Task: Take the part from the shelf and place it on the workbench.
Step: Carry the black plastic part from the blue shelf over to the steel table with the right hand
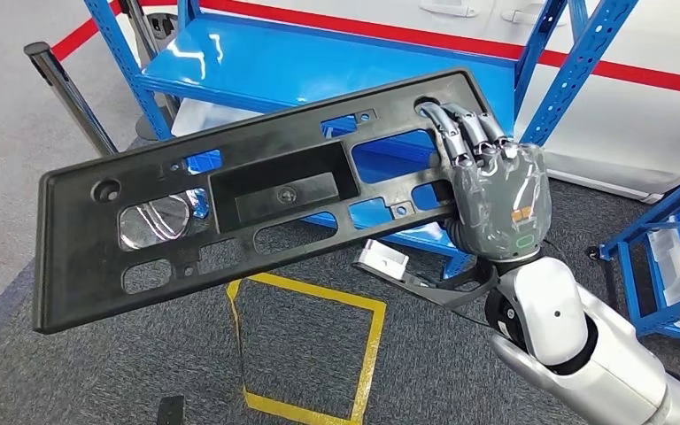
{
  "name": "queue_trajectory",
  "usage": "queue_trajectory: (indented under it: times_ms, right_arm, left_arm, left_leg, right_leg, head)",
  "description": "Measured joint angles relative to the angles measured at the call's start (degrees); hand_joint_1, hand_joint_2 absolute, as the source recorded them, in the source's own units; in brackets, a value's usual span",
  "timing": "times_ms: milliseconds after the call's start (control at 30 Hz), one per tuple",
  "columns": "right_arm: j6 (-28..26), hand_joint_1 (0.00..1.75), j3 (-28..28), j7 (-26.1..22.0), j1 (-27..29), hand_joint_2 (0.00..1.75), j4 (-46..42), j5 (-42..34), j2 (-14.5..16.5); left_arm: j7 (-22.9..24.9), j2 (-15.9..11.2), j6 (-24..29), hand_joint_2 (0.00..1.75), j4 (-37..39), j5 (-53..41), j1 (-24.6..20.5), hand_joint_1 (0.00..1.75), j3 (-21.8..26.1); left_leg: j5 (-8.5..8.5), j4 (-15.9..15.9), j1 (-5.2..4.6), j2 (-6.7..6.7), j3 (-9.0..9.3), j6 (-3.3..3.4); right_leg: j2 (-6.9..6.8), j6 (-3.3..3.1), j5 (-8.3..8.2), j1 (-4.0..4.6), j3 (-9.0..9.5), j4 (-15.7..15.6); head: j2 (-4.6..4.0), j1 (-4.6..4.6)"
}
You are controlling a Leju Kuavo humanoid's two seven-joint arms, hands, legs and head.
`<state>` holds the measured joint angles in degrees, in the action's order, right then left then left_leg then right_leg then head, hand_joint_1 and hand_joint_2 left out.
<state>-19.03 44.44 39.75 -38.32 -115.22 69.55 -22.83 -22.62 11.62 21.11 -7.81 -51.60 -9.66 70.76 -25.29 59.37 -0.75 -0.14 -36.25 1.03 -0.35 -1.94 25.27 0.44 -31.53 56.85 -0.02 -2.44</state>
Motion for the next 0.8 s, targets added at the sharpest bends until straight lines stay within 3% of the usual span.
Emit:
queue_trajectory:
  times_ms: [100, 133, 167, 200, 233, 300, 333, 367, 433, 500, 567, 633, 667, 700, 733, 800]
  right_arm:
    - [-0.07, 1.75, -0.05, 0.02, 0.13, 1.75, -0.05, -0.08, -0.04]
    - [-0.09, 1.75, -0.08, 0.02, 0.22, 1.75, -0.06, -0.13, -0.05]
    - [-0.09, 1.75, -0.09, 0.02, 0.36, 1.75, -0.07, -0.16, -0.05]
    - [-0.10, 1.75, -0.09, 0.01, 0.50, 1.75, -0.07, -0.17, -0.05]
    - [-0.10, 1.75, -0.09, 0.01, 0.63, 1.75, -0.08, -0.19, -0.05]
    - [-0.11, 1.75, -0.15, 0.01, 0.75, 1.75, -0.16, -0.22, -0.08]
    - [-0.11, 1.75, -0.21, 0.01, 0.81, 1.75, -0.23, -0.26, -0.10]
    - [-0.13, 1.75, -0.28, 0.01, 0.88, 1.75, -0.31, -0.31, -0.13]
    - [-0.15, 1.75, -0.36, 0.01, 1.11, 1.75, -0.39, -0.48, -0.21]
    - [-0.23, 1.75, -0.37, 0.01, 1.35, 1.75, -0.43, -0.67, -0.32]
    - [-0.35, 1.75, -0.39, 0.01, 1.50, 1.75, -0.46, -0.80, -0.38]
    - [-0.42, 1.75, -0.40, 0.01, 1.70, 1.75, -0.45, -0.84, -0.39]
    - [-0.43, 1.75, -0.41, 0.01, 1.88, 1.75, -0.45, -0.84, -0.39]
    - [-0.43, 1.75, -0.42, 0.01, 2.04, 1.75, -0.44, -0.84, -0.40]
    - [-0.43, 1.75, -0.42, 0.01, 2.15, 1.75, -0.45, -0.84, -0.40]
    - [-0.43, 1.75, -0.43, 0.01, 2.18, 1.75, -0.46, -0.84, -0.40]
  left_arm:
    - [-0.08, -0.04, 0.06, 1.75, 0.01, -0.19, 0.19, 0.00, 0.05]
    - [-0.12, -0.05, 0.08, 1.75, 0.01, -0.32, 0.20, 0.00, 0.07]
    - [-0.17, -0.08, 0.10, 1.75, 0.01, -0.42, 0.22, 0.00, 0.08]
    - [-0.23, -0.12, 0.12, 1.75, 0.01, -0.53, 0.24, 0.00, 0.09]
    - [-0.30, -0.16, 0.14, 1.75, 0.01, -0.62, 0.26, 0.00, 0.11]
    - [-0.49, -0.24, 0.15, 1.75, 0.01, -0.73, 0.21, 0.00, 0.15]
    - [-0.66, -0.26, 0.14, 1.75, 0.01, -0.80, 0.16, 0.00, 0.19]
    - [-0.90, -0.30, 0.14, 1.75, 0.01, -0.87, 0.12, 0.00, 0.24]
    - [-1.59, -0.45, 0.15, 1.75, 0.01, -0.99, 0.13, 0.00, 0.36]
    - [-2.14, -0.57, 0.27, 1.75, 0.01, -1.07, 0.15, 0.00, 0.42]
    - [-2.28, -0.60, 0.60, 1.75, 0.01, -1.22, 0.12, 0.00, 0.44]
    - [-2.25, -0.60, 1.02, 1.75, 0.01, -1.53, 0.18, 0.00, 0.49]
    - [-2.20, -0.60, 1.20, 1.75, 0.01, -1.71, 0.26, 0.00, 0.53]
    - [-2.14, -0.60, 1.33, 1.75, 0.01, -1.85, 0.34, 0.00, 0.56]
    - [-2.09, -0.60, 1.43, 1.75, 0.01, -1.94, 0.41, 0.00, 0.61]
    - [-2.02, -0.57, 1.55, 1.75, 0.02, -2.03, 0.46, 0.00, 0.74]
  left_leg:
    - [-6.54, 8.63, 0.69, -0.12, -2.93, -1.38]
    - [-7.99, 11.83, 1.06, -0.11, -3.78, -1.79]
    - [-8.28, 13.59, 1.43, -0.10, -3.91, -2.22]
    - [-7.53, 13.53, 1.78, -0.07, -3.15, -2.65]
    - [-6.03, 11.44, 2.14, -0.05, -1.41, -3.13]
    - [-3.95, 4.41, 2.60, -0.11, 3.17, -3.94]
    - [-3.74, 1.71, 2.63, -0.18, 4.70, -3.92]
    - [-4.00, 0.24, 2.55, -0.27, 5.36, -3.58]
    - [-3.95, -0.12, 2.34, -0.33, 5.01, -2.21]
    - [-3.20, -0.32, 2.34, -0.22, 4.52, -0.79]
    - [-2.38, -0.51, 2.27, -0.11, 3.85, 0.38]
    - [-1.70, -0.48, 1.95, -0.05, 2.98, 0.97]
    - [-1.41, -0.47, 1.76, -0.03, 2.58, 1.07]
    - [-1.16, -0.45, 1.57, -0.02, 2.25, 1.13]
    - [-0.95, -0.44, 1.40, -0.04, 2.02, 1.13]
    - [-0.64, -0.42, 1.12, -0.06, 1.77, 0.98]
  right_leg:
    - [-0.20, 0.03, -1.42, -0.68, -1.25, -0.66]
    - [-0.21, 0.23, -1.74, -0.84, -1.88, -0.51]
    - [-0.23, 0.51, -2.03, -1.08, -2.52, -0.25]
    - [-0.24, 0.80, -2.28, -1.39, -3.16, 0.09]
    - [-0.24, 1.10, -2.47, -1.75, -3.83, 0.55]
    - [-0.18, 1.78, -2.71, -2.23, -5.24, 1.74]
    - [-0.12, 2.20, -2.87, -2.26, -5.83, 2.25]
    - [-0.05, 2.68, -3.10, -2.18, -6.26, 2.56]
    - [0.02, 3.61, -3.80, -2.10, -6.59, 2.45]
    - [0.04, 4.17, -3.02, -2.31, -7.13, 3.27]
    - [0.06, 4.27, 0.90, -2.34, -9.17, 8.44]
    - [0.09, 4.18, 5.05, -2.13, -11.80, 16.00]
    - [0.10, 4.04, 5.83, -1.99, -12.26, 18.18]
    - [0.12, 3.78, 5.55, -1.82, -11.63, 18.22]
    - [0.14, 3.38, 4.36, -1.61, -9.79, 15.94]
    - [0.18, 2.20, 1.78, -0.95, -4.52, 8.02]
  head:
    - [-0.01, -0.16]
    - [-0.01, -0.19]
    - [-0.01, -0.18]
    - [-0.01, -0.17]
    - [0.00, -0.20]
    - [0.00, -0.28]
    - [0.00, -0.33]
    - [0.00, -0.35]
    - [0.00, -0.34]
    - [-0.01, -0.28]
    - [0.00, -0.17]
    - [0.00, -0.11]
    - [0.00, -0.09]
    - [-0.01, -0.09]
    - [-0.01, -0.09]
    - [-0.01, -0.14]
